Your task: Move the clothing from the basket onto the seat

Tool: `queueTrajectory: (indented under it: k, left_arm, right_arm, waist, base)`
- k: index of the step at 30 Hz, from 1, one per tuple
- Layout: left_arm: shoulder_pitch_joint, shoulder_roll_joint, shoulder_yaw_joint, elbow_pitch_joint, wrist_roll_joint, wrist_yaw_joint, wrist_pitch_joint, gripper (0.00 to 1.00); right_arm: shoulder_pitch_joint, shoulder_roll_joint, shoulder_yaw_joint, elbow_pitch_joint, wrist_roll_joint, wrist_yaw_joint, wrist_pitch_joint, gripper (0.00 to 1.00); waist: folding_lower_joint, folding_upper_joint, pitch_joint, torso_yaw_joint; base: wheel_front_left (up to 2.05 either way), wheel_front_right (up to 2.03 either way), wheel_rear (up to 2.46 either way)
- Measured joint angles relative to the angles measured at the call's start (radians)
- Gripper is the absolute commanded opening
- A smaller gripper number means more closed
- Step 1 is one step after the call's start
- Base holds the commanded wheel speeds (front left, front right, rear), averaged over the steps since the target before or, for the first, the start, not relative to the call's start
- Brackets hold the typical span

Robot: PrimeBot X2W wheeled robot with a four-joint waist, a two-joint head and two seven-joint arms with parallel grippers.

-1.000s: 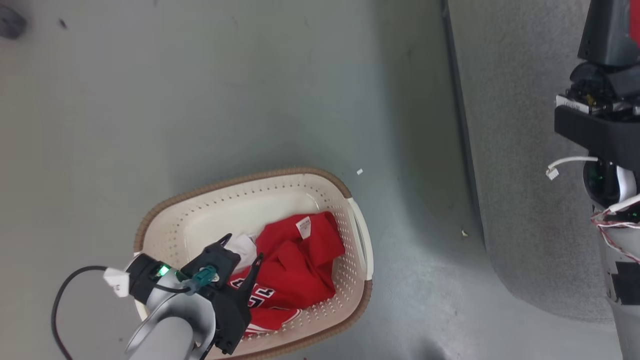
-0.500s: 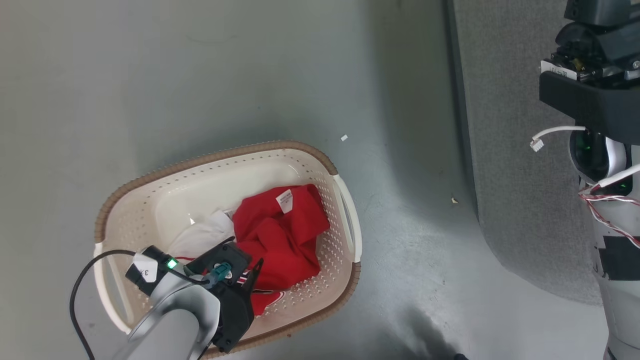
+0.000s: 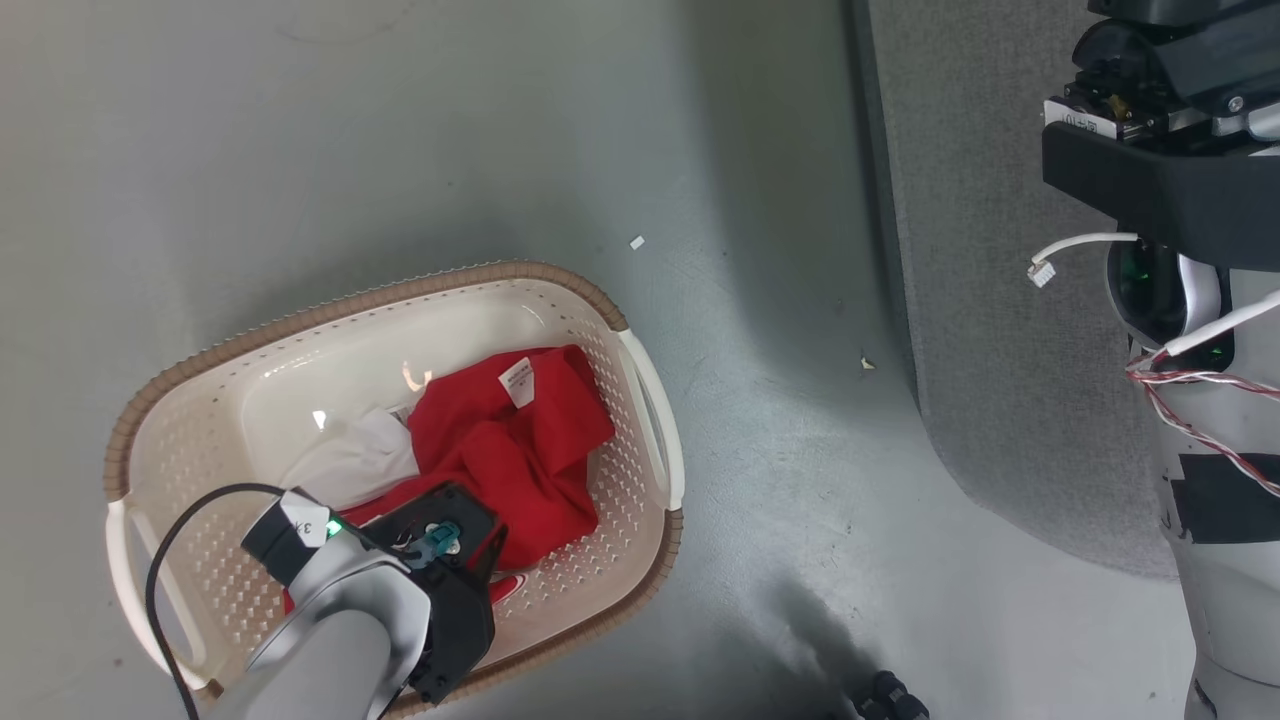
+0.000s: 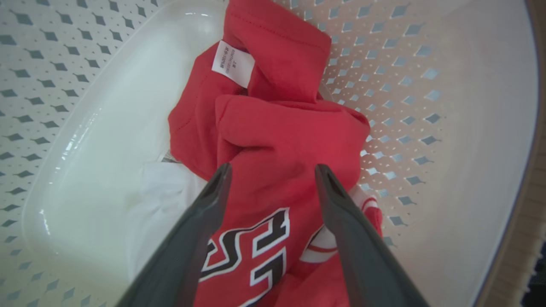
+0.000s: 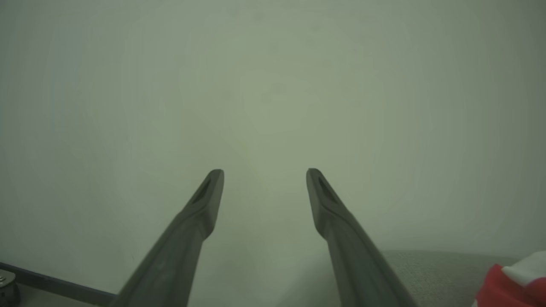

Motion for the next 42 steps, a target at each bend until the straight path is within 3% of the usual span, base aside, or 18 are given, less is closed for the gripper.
queueTrajectory:
  k: [15, 18, 19, 26, 42]
  left_arm:
    - [-0.062, -0.019, -0.049, 0.078, -0.018, -0.001, -0.018, 0.98]
    - [-0.066, -0.025, -0.057, 0.095, -0.023, -0.001, -0.024, 0.15]
    - [-0.067, -0.028, -0.061, 0.1, -0.024, -0.001, -0.028, 0.0]
    - [-0.088, -0.051, -0.091, 0.121, -0.058, -0.001, -0.073, 0.0]
    - [-0.099, -0.032, -0.12, 0.086, -0.109, -0.001, -0.244, 0.0]
  right_arm:
    - [0.0, 0.002, 0.001, 0.007, -0.006, 0.007, -0.002, 1.0]
    - [0.001, 0.001, 0.001, 0.009, -0.006, 0.007, -0.002, 1.0]
    - [0.001, 0.001, 0.001, 0.009, -0.007, 0.007, -0.002, 1.0]
    - [0.006, -0.01, -0.013, 0.033, -0.009, 0.007, -0.007, 1.0]
    - [0.078, -0.027, -0.041, 0.129, -0.008, 0.007, -0.009, 1.0]
  waist:
    - [0.0, 0.0, 0.025, -0.03]
    - [0.0, 0.0, 0.028, -0.032]
    - [0.0, 0.0, 0.028, -0.033]
    - [0.0, 0.0, 0.027, -0.025]
    - [0.0, 0.0, -0.064, 0.032]
  base:
    - [0.0, 0.0, 0.0]
    - [0.0, 0.0, 0.0]
    - [0.0, 0.0, 0.0]
    - [0.0, 0.0, 0.0]
    - [0.0, 0.0, 0.0]
